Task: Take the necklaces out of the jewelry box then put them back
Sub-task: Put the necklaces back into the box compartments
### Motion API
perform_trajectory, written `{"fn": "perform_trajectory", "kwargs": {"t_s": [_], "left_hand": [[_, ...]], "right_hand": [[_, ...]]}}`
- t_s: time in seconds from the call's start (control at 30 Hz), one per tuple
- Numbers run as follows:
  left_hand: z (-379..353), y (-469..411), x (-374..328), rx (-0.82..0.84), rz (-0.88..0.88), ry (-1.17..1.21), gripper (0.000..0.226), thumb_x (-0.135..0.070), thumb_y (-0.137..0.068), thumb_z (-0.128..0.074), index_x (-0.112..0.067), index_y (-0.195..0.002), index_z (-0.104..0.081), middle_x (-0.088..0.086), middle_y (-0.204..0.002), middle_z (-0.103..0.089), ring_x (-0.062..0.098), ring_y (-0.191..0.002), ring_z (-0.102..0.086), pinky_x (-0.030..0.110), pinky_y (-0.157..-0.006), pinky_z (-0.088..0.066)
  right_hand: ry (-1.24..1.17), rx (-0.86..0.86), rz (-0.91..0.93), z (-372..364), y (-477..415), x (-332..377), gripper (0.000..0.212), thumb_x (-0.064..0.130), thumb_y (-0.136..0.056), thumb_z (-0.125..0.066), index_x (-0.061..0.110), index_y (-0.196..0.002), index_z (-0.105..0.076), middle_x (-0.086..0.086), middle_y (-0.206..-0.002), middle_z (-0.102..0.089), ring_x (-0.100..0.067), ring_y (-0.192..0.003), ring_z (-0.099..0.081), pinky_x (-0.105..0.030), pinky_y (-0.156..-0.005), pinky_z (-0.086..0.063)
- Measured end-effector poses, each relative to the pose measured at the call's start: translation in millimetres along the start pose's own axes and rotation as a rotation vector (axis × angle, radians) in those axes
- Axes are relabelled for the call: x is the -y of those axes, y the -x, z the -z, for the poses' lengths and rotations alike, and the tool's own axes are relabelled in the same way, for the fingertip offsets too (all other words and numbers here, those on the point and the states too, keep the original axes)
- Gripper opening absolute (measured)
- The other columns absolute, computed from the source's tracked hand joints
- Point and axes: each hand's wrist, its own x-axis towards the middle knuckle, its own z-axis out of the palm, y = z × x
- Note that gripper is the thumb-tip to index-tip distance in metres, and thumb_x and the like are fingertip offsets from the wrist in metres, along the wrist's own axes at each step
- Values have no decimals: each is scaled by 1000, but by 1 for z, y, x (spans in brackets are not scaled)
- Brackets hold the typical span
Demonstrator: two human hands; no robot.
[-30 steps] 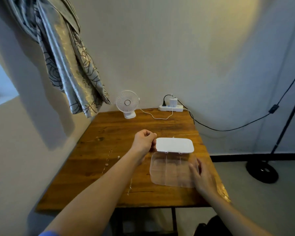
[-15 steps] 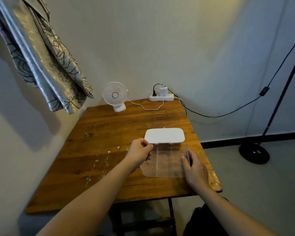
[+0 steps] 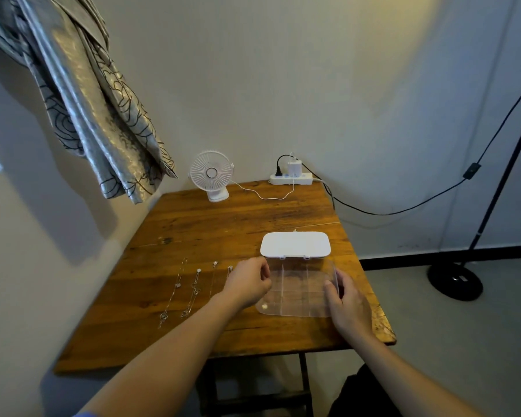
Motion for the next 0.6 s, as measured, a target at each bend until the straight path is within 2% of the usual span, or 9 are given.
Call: {"fn": "perform_trajectory", "kwargs": {"t_s": [0.1,0.27,0.4,0.5,0.6], "left_hand": [[-14,-2,0,37,-33,-145,13,-15,-88,-61,-19,-100,-63,0,-95,-63,12,-83,-59,24,-73,-55],[-33,-10,-10,60,-15,-165,7,-22,-86,-67,-19,-91,-65,1,-88,-65,13,-79,-62,26,-72,-56],[-42,-14,-12,33,6,-153,5,-17,-84,-69,-21,-83,-65,0,-84,-64,12,-76,-62,27,-71,-56],[-36,-14,-4,-6,-13,-158,6,-16,-85,-67,-21,-83,-67,-2,-83,-65,12,-74,-61,23,-66,-54],[-23,-10,8,-3,-55,-204,5,-18,-86,-66,-23,-86,-68,-3,-85,-65,10,-75,-61,22,-69,-55]], "right_hand": [[5,1,4,1,0,0,42,42,-96,-48,27,-135,-47,4,-122,-61,-7,-99,-50,-16,-64,-39],[16,4,-4,1,0,1,42,43,-96,-48,28,-135,-46,4,-122,-60,-8,-100,-51,-14,-63,-39],[33,3,-9,1,0,2,42,42,-96,-48,27,-136,-46,5,-123,-60,-7,-100,-50,-12,-63,-37],[36,6,-14,0,0,2,42,43,-96,-48,28,-135,-46,5,-123,-60,-6,-100,-50,-12,-64,-37],[48,4,-19,0,-1,0,41,42,-96,-48,27,-135,-47,4,-123,-61,-10,-103,-53,-14,-64,-38]]}}
